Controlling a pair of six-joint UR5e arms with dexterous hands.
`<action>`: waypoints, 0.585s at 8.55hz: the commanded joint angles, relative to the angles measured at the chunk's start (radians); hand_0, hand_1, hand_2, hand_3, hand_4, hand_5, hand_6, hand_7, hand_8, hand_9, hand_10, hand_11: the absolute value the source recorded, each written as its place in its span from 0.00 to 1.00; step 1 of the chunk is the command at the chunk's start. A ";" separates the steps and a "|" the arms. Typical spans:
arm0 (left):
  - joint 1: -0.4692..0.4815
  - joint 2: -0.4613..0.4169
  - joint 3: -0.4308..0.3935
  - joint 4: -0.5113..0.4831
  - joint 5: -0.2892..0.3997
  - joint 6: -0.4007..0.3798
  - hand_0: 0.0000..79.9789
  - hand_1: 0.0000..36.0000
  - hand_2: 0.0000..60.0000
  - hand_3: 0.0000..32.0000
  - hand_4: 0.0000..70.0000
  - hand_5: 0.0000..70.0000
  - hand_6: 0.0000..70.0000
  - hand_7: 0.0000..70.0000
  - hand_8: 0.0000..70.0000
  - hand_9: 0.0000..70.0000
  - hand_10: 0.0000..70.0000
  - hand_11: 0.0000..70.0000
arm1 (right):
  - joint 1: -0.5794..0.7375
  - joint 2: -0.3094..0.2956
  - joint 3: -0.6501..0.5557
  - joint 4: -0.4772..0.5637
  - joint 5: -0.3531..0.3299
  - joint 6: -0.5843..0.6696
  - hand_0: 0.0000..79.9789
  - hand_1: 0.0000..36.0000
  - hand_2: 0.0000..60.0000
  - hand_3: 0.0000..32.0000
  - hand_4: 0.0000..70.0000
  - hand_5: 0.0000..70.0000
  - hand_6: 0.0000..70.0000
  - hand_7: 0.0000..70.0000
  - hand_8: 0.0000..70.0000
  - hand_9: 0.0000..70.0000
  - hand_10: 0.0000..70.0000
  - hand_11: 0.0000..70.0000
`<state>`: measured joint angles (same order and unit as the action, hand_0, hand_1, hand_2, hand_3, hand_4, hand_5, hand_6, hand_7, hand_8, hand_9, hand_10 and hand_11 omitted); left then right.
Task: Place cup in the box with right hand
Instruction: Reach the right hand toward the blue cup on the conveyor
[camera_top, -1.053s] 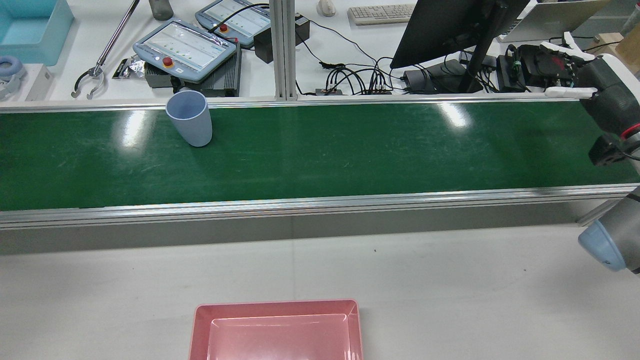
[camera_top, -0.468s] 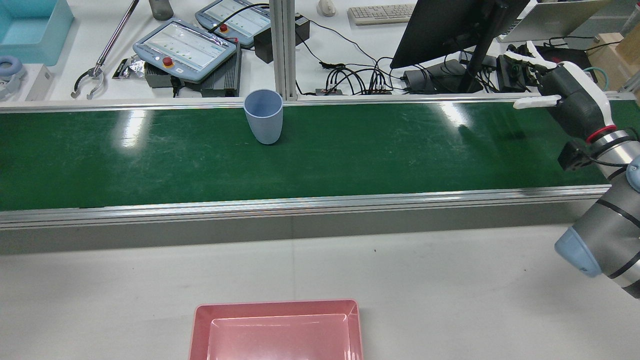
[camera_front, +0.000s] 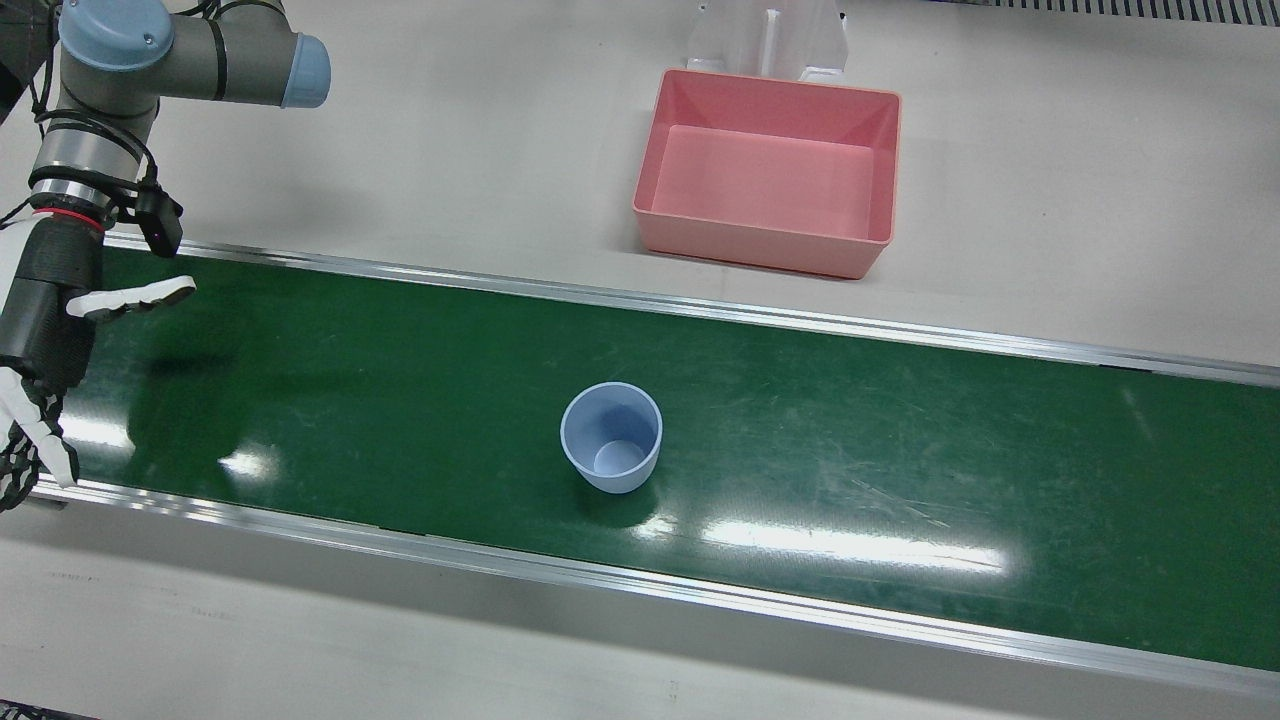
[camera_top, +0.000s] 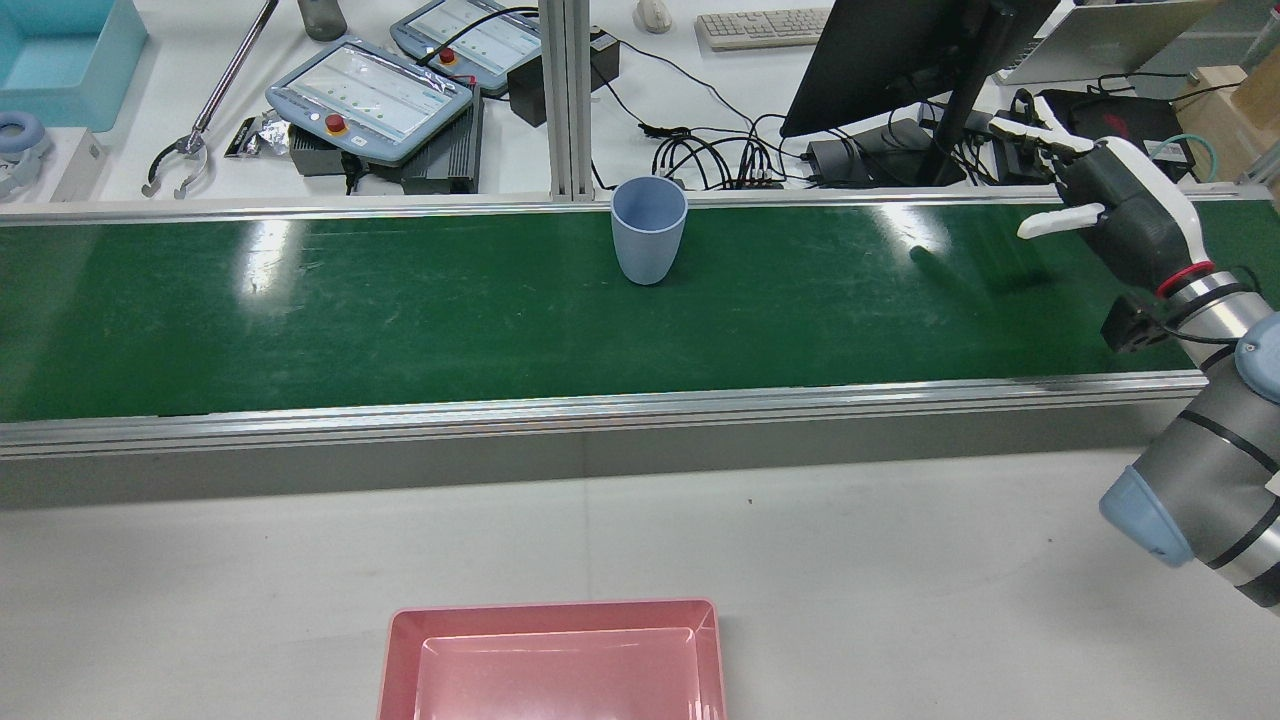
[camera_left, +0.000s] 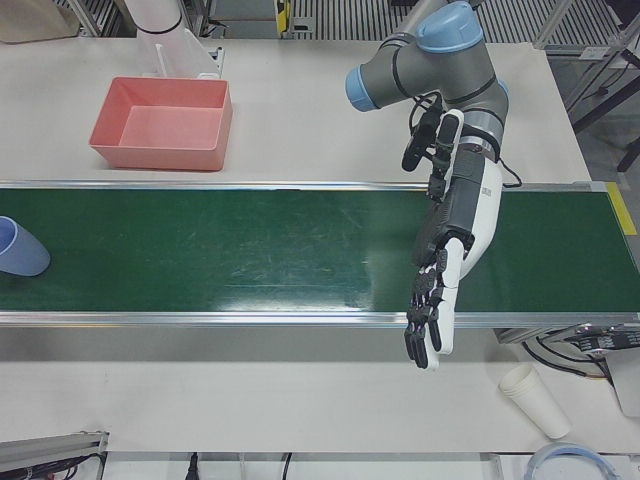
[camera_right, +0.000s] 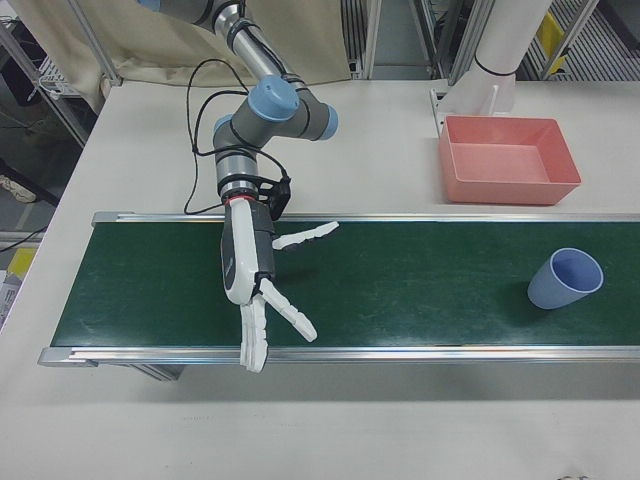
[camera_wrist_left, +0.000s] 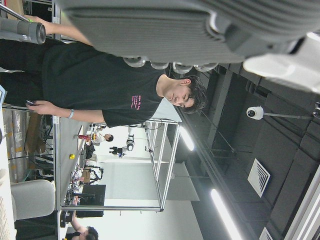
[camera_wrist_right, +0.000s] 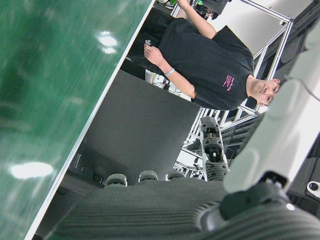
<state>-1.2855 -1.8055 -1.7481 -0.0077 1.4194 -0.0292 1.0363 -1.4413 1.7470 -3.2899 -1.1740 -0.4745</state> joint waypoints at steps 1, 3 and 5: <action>0.000 0.000 0.001 0.000 0.000 0.000 0.00 0.00 0.00 0.00 0.00 0.00 0.00 0.00 0.00 0.00 0.00 0.00 | -0.027 -0.004 0.002 -0.001 0.000 0.000 0.58 0.19 0.04 0.27 0.08 0.04 0.00 0.00 0.00 0.00 0.00 0.00; 0.000 0.000 0.001 0.000 0.000 0.000 0.00 0.00 0.00 0.00 0.00 0.00 0.00 0.00 0.00 0.00 0.00 0.00 | -0.025 -0.008 0.002 -0.001 0.000 0.002 0.58 0.19 0.04 0.29 0.08 0.04 0.00 0.00 0.00 0.00 0.00 0.00; 0.000 0.000 0.001 0.000 0.000 0.000 0.00 0.00 0.00 0.00 0.00 0.00 0.00 0.00 0.00 0.00 0.00 0.00 | -0.033 -0.010 0.003 -0.001 0.000 0.002 0.58 0.19 0.04 0.21 0.08 0.04 0.00 0.00 0.00 0.00 0.00 0.00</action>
<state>-1.2855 -1.8055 -1.7473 -0.0077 1.4193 -0.0291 1.0110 -1.4489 1.7493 -3.2900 -1.1735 -0.4728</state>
